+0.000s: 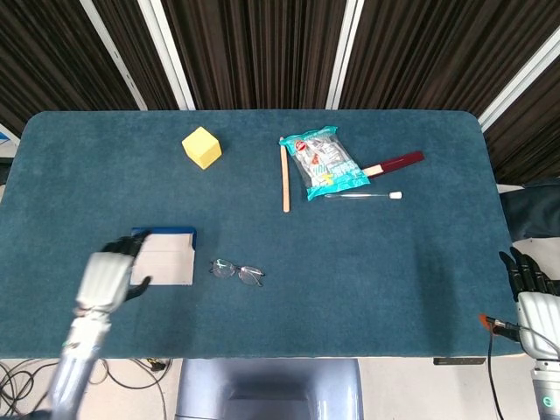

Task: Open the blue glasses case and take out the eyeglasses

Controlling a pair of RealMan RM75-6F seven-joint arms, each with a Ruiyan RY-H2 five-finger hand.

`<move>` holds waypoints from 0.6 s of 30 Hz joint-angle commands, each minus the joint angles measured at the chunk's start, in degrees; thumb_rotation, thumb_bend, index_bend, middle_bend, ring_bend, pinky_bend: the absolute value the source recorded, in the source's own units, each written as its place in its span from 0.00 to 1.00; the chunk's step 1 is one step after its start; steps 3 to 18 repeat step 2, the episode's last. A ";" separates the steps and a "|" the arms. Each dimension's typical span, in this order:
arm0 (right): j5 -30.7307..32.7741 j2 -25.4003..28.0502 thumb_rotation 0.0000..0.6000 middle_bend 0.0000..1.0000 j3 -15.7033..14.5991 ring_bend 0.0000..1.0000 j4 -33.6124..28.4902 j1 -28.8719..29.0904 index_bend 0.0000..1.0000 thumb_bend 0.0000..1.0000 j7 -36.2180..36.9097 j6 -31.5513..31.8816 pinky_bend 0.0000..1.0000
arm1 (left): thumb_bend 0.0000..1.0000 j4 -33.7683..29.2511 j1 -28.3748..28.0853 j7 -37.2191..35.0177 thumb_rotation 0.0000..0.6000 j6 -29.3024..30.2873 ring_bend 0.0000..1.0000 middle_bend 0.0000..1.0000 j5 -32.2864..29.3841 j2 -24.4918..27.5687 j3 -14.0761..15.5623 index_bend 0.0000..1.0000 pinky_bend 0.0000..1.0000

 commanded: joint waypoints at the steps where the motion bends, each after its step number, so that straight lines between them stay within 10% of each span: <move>1: -0.54 -0.14 1.00 0.00 0.06 0.00 0.59 -0.09 0.00 0.17 -0.99 0.70 0.18 | 0.11 2.81 6.39 -7.69 1.00 5.21 0.00 0.00 4.13 6.74 5.36 0.00 0.08; 18: -1.12 -0.32 1.00 0.00 0.28 0.00 1.26 -0.12 0.00 0.17 -2.04 1.63 0.18 | 0.10 3.01 7.18 -8.37 1.00 5.14 0.00 0.00 3.63 7.85 5.83 0.00 0.06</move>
